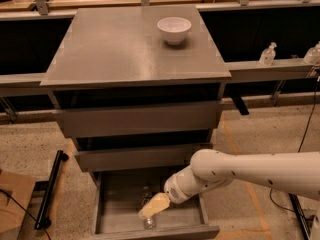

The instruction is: Pick water bottle from bottom drawer and place on counter

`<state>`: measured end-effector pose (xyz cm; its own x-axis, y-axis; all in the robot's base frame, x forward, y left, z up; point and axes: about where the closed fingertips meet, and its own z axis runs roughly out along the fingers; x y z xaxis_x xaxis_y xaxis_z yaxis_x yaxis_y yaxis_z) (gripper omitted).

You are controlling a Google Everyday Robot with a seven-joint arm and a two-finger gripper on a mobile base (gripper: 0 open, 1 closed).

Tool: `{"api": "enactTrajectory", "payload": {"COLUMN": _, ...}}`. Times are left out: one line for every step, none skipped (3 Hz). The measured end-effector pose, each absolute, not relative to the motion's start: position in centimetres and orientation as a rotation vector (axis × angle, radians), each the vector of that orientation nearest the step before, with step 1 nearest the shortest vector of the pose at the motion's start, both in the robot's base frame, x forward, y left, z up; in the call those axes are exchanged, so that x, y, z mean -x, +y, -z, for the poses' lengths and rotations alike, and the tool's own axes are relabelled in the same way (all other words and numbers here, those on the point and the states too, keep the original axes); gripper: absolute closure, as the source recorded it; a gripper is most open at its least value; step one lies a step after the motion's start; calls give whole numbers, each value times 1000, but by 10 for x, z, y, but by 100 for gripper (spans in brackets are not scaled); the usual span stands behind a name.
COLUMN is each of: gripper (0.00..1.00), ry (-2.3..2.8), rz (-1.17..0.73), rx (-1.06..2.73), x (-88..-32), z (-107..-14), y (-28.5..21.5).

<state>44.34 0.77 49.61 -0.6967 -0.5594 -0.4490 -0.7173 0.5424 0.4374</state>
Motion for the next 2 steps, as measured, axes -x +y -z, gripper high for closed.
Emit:
{"api": "enactTrajectory", "payload": {"gripper": 0, "ry": 2490, "rz": -854, "rx": 978, "x": -460, "z": -481, "y": -5}}
{"api": "enactTrajectory", "payload": {"gripper": 0, "ry": 2449, "rz": -808, "rx": 898, "x": -486, "z": -460, "y": -17}}
